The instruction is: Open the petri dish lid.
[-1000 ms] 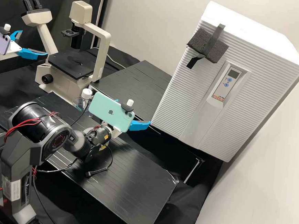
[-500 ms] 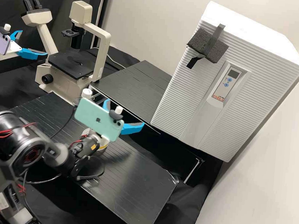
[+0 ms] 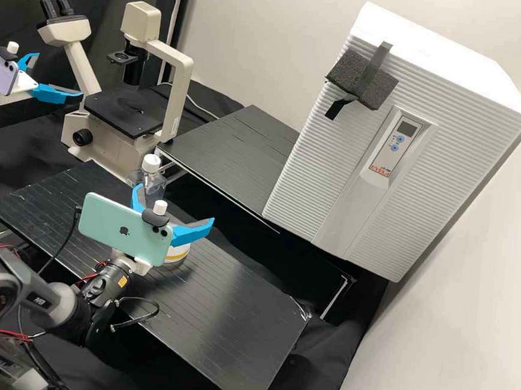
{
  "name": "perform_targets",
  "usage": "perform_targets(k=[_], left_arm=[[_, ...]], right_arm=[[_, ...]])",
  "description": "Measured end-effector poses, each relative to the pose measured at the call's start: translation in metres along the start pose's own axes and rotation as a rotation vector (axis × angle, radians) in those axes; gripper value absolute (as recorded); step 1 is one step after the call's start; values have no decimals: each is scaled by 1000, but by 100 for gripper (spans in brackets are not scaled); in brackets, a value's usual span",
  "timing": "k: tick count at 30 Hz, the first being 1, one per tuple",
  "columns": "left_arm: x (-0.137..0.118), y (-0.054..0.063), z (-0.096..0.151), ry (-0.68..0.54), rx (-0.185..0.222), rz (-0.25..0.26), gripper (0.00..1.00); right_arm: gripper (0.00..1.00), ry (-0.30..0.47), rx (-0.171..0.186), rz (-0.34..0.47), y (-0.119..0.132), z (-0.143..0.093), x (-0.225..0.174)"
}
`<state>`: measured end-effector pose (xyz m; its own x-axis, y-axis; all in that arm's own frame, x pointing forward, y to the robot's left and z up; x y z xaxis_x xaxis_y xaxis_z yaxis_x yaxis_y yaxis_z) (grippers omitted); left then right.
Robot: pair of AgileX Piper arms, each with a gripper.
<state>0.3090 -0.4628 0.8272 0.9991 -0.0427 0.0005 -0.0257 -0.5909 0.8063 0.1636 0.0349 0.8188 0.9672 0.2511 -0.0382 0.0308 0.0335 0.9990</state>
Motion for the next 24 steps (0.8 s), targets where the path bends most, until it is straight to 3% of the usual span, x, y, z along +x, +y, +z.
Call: perform_targets(k=[9,11,13,24], left_arm=[[0,0,0,0,0,0,100],[0,0,0,0,0,0,100],[0,0,0,0,0,0,100],[0,0,0,0,0,0,100]], right_arm=[[100,-22,-14,-73,3,4,-10],[100,-46,-29,-113,2,10,-12],[100,-72,-22,-136,1,16,-13],[100,-76,-12,-153,3,23,-16]])
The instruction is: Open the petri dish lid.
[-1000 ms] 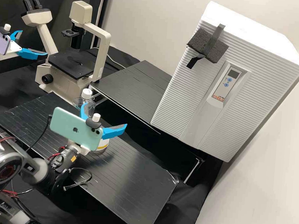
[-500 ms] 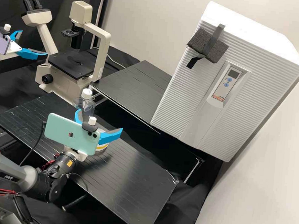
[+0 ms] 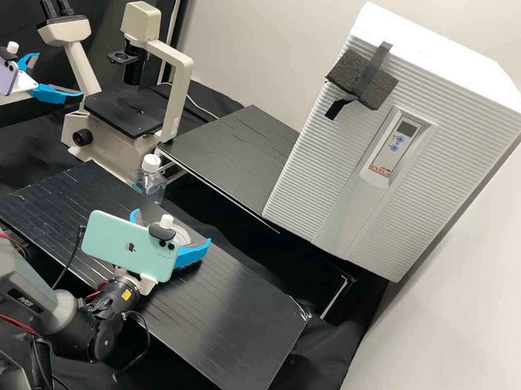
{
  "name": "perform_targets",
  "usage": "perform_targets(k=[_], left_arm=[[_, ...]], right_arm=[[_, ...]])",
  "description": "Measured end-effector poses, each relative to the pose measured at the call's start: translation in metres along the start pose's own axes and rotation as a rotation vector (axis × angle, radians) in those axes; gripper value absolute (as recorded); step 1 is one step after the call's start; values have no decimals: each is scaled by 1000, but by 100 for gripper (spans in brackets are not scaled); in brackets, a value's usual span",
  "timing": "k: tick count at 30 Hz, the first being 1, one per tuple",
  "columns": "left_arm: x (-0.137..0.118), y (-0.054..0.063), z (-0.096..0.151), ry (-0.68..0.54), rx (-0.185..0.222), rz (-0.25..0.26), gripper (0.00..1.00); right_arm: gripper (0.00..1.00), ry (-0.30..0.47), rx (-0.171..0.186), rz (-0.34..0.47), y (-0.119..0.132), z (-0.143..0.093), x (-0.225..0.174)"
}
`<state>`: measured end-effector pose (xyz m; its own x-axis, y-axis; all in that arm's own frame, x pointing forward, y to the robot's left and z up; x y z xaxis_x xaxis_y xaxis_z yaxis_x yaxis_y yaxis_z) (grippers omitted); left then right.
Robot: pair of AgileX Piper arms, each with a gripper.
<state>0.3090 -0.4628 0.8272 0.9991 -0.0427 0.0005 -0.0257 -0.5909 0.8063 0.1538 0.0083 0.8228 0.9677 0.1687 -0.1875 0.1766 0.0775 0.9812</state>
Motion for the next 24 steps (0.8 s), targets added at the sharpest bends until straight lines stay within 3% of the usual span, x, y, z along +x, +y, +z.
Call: perform_targets(k=[10,15,24], left_arm=[[0,0,0,0,0,0,100],[0,0,0,0,0,0,100],[0,0,0,0,0,0,100]], right_arm=[[100,0,30,6,3,-2,-5],[100,4,12,25,6,-6,-10],[100,9,14,21,6,-6,-11]])
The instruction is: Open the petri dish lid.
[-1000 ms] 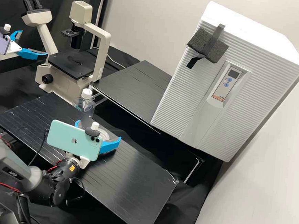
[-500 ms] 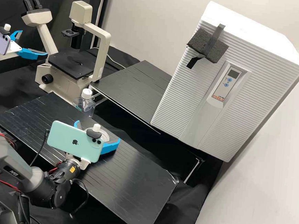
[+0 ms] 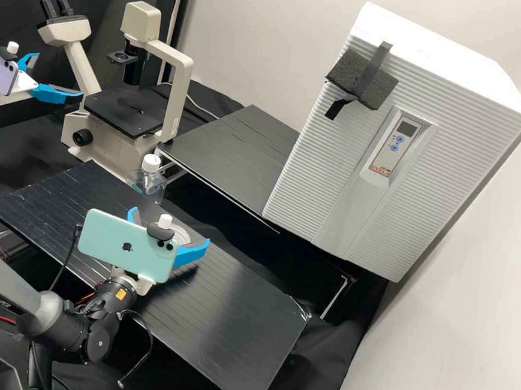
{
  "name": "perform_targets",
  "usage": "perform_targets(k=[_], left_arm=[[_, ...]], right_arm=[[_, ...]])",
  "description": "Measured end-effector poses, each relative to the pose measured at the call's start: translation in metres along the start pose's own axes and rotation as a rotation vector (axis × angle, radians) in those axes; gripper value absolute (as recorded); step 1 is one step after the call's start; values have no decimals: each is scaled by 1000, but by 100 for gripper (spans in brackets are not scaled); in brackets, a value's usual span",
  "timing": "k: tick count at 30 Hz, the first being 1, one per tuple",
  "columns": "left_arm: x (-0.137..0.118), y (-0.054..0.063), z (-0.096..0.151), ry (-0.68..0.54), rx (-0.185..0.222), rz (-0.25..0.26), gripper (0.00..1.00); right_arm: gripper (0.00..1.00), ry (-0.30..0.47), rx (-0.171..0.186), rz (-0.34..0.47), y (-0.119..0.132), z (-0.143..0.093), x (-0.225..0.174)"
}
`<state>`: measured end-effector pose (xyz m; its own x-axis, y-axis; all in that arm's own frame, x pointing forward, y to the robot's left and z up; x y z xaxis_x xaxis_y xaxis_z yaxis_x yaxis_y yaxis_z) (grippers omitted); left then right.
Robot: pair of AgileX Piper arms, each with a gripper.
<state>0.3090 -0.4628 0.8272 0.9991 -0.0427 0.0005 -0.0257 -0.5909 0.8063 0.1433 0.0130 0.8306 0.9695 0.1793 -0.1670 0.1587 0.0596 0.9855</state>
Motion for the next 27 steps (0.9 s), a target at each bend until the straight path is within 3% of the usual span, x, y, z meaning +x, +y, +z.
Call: perform_targets(k=[7,12,13,19,27], left_arm=[[0,0,0,0,0,0,100],[0,0,0,0,0,0,100],[0,0,0,0,0,0,100],[0,0,0,0,0,0,100],[0,0,0,0,0,0,100]], right_arm=[[100,-17,35,-18,-2,5,2],[100,-27,36,-17,-2,7,1],[0,-28,36,-16,-1,7,1],[0,-23,7,-15,-1,5,-1],[0,-20,-1,-24,-1,4,-1]])
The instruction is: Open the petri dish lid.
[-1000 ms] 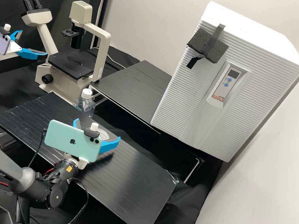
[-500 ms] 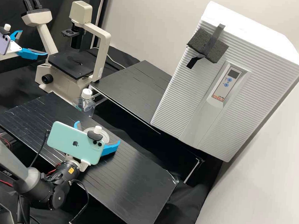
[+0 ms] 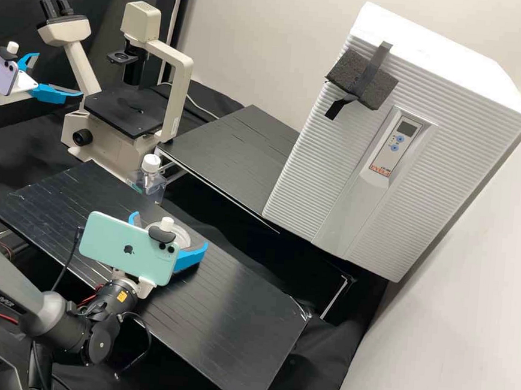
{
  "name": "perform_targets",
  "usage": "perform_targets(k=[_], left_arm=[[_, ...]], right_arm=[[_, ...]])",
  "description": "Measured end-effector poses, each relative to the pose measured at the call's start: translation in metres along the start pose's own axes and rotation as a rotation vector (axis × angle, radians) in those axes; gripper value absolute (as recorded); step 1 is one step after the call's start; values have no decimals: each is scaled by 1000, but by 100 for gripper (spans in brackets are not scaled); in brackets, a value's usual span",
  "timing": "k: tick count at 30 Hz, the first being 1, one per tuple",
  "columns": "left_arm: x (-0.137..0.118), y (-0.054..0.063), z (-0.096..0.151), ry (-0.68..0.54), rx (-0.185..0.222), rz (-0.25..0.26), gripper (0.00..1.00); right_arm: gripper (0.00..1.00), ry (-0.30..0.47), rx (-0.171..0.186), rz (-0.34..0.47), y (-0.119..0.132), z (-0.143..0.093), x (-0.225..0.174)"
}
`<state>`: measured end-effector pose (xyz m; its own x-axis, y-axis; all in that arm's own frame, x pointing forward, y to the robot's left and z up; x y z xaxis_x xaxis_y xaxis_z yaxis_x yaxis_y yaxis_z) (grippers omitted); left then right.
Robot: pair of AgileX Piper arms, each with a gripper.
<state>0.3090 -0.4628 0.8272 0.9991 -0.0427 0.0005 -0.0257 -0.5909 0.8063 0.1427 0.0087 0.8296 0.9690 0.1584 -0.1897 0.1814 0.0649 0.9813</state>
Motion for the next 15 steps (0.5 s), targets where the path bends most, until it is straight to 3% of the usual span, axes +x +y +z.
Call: perform_targets(k=[15], left_arm=[[0,0,0,0,0,0,100]], right_arm=[[0,9,-1,-9,-1,-3,-1]])
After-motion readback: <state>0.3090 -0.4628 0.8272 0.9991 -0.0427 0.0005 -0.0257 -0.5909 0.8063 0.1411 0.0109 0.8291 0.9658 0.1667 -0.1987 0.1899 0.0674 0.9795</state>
